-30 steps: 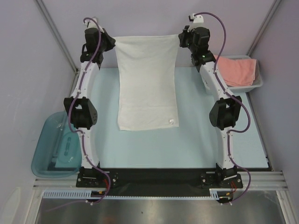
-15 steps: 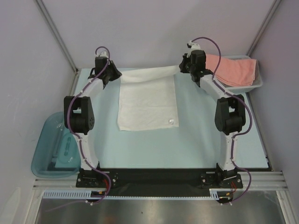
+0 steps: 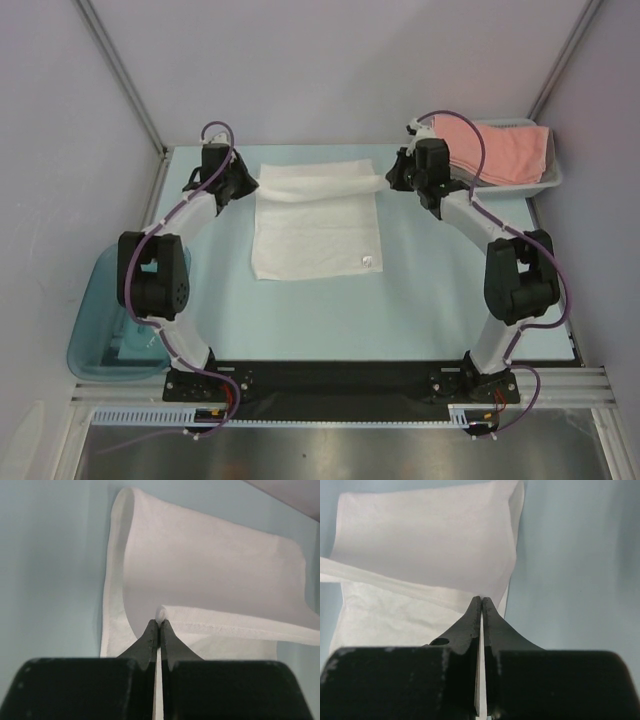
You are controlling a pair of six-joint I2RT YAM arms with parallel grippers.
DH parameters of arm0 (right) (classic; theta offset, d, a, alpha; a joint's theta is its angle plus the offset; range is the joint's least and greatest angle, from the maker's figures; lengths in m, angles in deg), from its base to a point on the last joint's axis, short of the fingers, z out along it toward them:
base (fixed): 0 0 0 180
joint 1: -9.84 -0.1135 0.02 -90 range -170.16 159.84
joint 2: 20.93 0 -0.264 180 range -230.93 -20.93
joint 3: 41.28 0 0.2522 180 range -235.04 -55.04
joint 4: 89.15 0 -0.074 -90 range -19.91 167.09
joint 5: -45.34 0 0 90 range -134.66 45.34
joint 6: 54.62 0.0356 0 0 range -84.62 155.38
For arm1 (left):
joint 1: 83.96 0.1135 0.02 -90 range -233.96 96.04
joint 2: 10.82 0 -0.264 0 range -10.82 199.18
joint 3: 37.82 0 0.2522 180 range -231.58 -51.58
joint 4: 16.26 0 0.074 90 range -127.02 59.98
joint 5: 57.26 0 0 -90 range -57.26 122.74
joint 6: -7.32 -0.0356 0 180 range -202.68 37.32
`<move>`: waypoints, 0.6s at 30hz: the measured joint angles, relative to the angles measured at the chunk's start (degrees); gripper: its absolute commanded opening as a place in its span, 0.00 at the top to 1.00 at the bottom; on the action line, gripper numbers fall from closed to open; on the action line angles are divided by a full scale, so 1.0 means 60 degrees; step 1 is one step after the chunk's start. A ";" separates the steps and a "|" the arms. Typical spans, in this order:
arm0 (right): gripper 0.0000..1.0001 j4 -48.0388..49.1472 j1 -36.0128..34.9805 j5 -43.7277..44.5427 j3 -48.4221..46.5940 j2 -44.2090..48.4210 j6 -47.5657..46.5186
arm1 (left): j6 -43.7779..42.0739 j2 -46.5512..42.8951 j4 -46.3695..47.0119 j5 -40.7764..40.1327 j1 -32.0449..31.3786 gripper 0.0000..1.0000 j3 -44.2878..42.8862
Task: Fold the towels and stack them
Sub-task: Fold the towel
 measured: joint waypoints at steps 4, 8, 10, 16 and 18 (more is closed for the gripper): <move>1.00 -0.0022 -0.0331 0.0007 0.0699 0.0313 0.0007 | -0.0018 -0.0386 -0.0346 -0.0353 -0.0058 1.00 0.0550; 1.00 -0.0109 -0.0681 0.0131 0.1195 0.0594 -0.0007 | -0.0018 -0.0827 -0.0707 -0.0597 -0.0102 1.00 0.0918; 1.00 -0.0244 -0.0820 0.0204 0.1359 0.0790 -0.0007 | -0.0015 -0.1078 -0.0874 -0.0725 -0.0164 1.00 0.1064; 1.00 -0.0466 -0.0889 0.0415 0.1778 0.1443 0.0047 | 0.0153 -0.1800 -0.1308 -0.1129 -0.0517 1.00 0.1515; 1.00 -0.0503 -0.0889 0.0488 0.1902 0.1614 0.0106 | 0.0233 -0.1960 -0.1468 -0.1195 -0.0586 1.00 0.1654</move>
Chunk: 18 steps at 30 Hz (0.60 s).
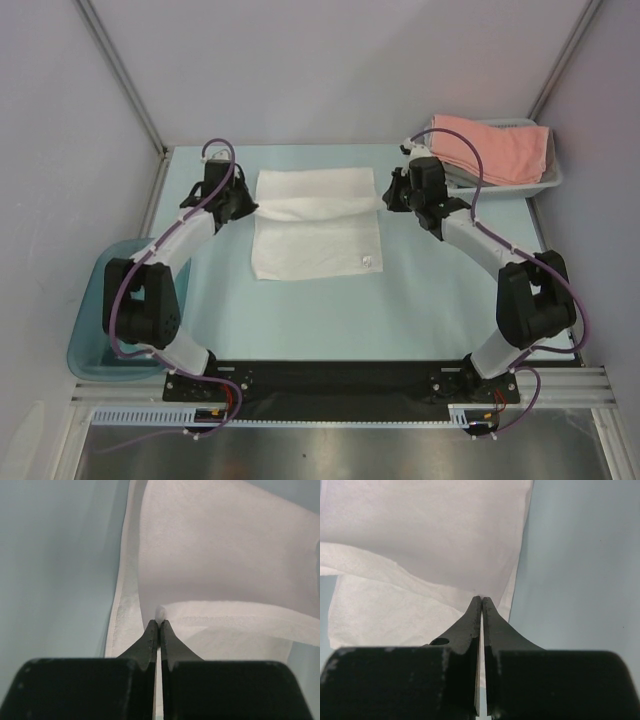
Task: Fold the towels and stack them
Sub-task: Fold the towel
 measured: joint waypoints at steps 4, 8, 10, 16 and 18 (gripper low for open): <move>1.00 -0.0033 -0.0007 0.0062 0.0342 0.0280 0.0109 | 0.0095 -0.0211 -0.0382 -0.0098 -0.0084 1.00 0.0204; 1.00 -0.0142 -0.0022 0.0087 0.0627 0.0492 0.0182 | 0.0095 -0.0404 -0.0765 -0.0171 -0.0091 1.00 0.0291; 1.00 -0.0186 -0.0025 0.0109 0.0747 0.0619 0.0233 | 0.0087 -0.0510 -0.0914 -0.0178 -0.0095 1.00 0.0299; 1.00 -0.0219 -0.0058 0.0102 0.0976 0.0965 0.0284 | 0.0069 -0.0729 -0.1228 -0.0208 -0.0098 1.00 0.0313; 1.00 -0.0211 -0.0084 0.0098 0.1133 0.1082 0.0324 | 0.0066 -0.0831 -0.1257 -0.0208 -0.0106 1.00 0.0433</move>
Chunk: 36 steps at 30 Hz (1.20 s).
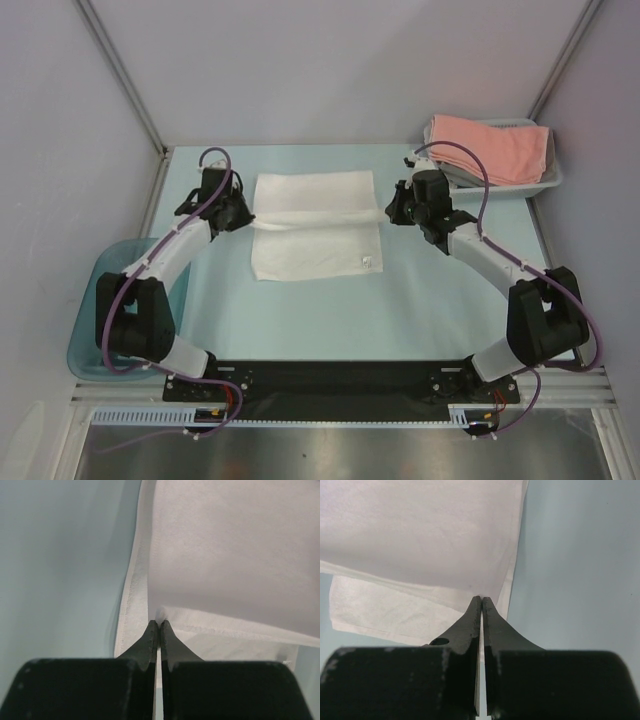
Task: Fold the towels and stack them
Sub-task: Fold the towel
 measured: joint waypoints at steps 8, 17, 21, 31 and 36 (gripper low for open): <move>1.00 -0.0015 -0.0178 -0.0004 0.0386 0.0135 0.0120 | -0.0004 -0.0423 -0.0157 -0.0015 0.0000 1.00 0.0634; 1.00 -0.0022 -0.0321 0.0033 0.0747 0.0262 0.0219 | 0.0004 -0.0561 -0.0091 0.0044 0.0000 1.00 0.1300; 1.00 -0.0160 -0.0335 0.0040 0.0743 0.0266 0.0262 | 0.0004 -0.0565 -0.0076 0.0055 -0.0004 1.00 0.1337; 1.00 -0.0681 -0.0324 0.0062 0.0168 0.0266 0.0262 | -0.0055 -0.0565 -0.0379 0.0055 0.0000 1.00 0.0933; 1.00 -0.0856 -0.0317 0.0295 -0.0455 0.0372 0.0259 | -0.0091 -0.0656 -0.0543 0.0047 0.0025 1.00 0.0321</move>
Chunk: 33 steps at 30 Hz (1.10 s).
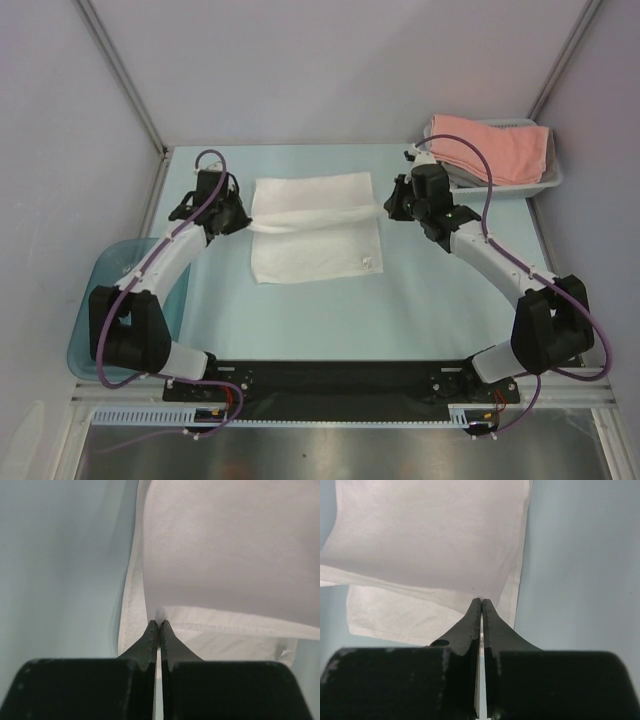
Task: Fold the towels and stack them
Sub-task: Fold the towel
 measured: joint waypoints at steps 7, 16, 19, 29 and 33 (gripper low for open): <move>1.00 -0.0153 -0.0004 0.0098 -0.0153 0.0619 -0.0007 | 0.0000 -0.0561 -0.0153 0.0015 0.0029 1.00 -0.0051; 1.00 -0.0120 -0.0055 0.0076 0.0474 0.0809 0.0058 | 0.0007 -0.0780 0.0025 0.0182 0.0029 1.00 0.0561; 1.00 -0.0044 -0.0106 0.0015 0.1045 0.0809 0.0157 | 0.0018 -0.0780 0.0215 0.0255 0.0029 1.00 0.1151; 1.00 0.0499 -0.0361 -0.0200 0.2295 0.0390 0.0452 | 0.0317 -0.0707 0.0991 0.0525 0.0029 0.96 0.2790; 1.00 0.0696 -0.0488 -0.0204 0.2634 0.0168 0.0568 | 0.0452 -0.0703 0.1304 0.0612 0.0029 0.87 0.3198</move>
